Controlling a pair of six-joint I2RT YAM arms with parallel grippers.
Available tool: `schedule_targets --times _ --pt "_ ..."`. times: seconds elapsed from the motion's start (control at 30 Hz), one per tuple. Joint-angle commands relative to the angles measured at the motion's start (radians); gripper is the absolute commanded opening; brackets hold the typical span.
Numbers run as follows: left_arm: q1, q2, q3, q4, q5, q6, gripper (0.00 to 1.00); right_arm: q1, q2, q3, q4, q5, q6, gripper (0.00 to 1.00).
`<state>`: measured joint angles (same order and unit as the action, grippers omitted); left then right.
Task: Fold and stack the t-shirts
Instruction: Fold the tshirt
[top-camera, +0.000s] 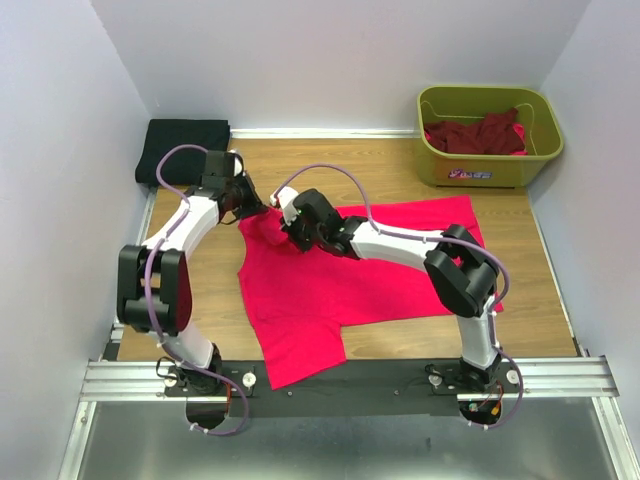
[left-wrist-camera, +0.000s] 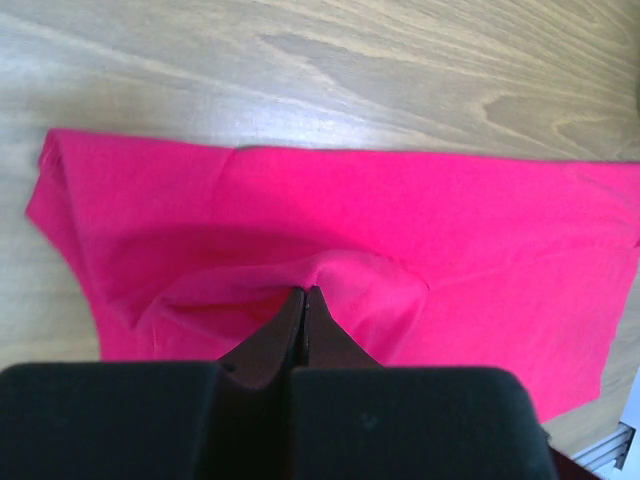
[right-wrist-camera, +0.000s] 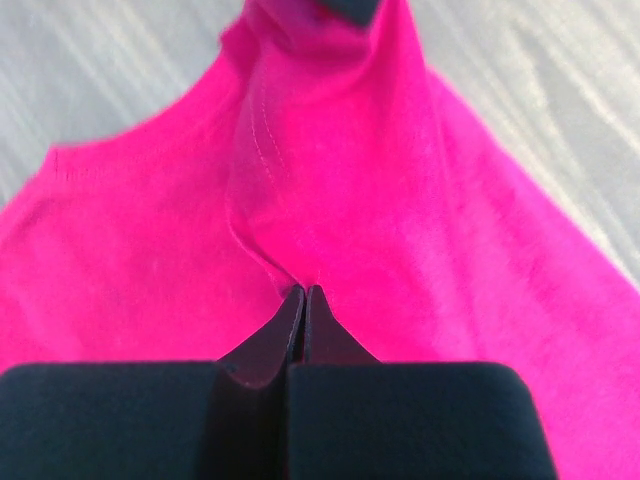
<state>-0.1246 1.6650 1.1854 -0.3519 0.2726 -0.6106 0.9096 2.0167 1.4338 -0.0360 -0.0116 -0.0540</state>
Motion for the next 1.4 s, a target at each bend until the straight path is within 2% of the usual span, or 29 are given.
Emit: schedule_targets --times 0.0,0.4,0.8,1.17,1.37 --pt "0.006 -0.094 -0.055 -0.045 -0.032 -0.005 0.00 0.006 -0.045 -0.024 -0.099 -0.070 -0.056 0.01" --pt "0.002 -0.301 -0.269 -0.075 -0.001 -0.031 0.00 0.005 -0.090 -0.041 -0.217 -0.114 -0.087 0.01" --pt "0.002 -0.338 -0.363 -0.085 -0.015 -0.028 0.00 0.005 -0.111 -0.030 -0.355 -0.154 -0.142 0.01" --pt "-0.009 -0.389 -0.446 -0.088 -0.012 -0.034 0.00 0.003 -0.115 -0.047 -0.410 -0.162 -0.162 0.01" --pt "-0.030 -0.366 -0.475 -0.064 -0.015 -0.040 0.00 0.005 -0.084 -0.041 -0.439 -0.169 -0.173 0.01"
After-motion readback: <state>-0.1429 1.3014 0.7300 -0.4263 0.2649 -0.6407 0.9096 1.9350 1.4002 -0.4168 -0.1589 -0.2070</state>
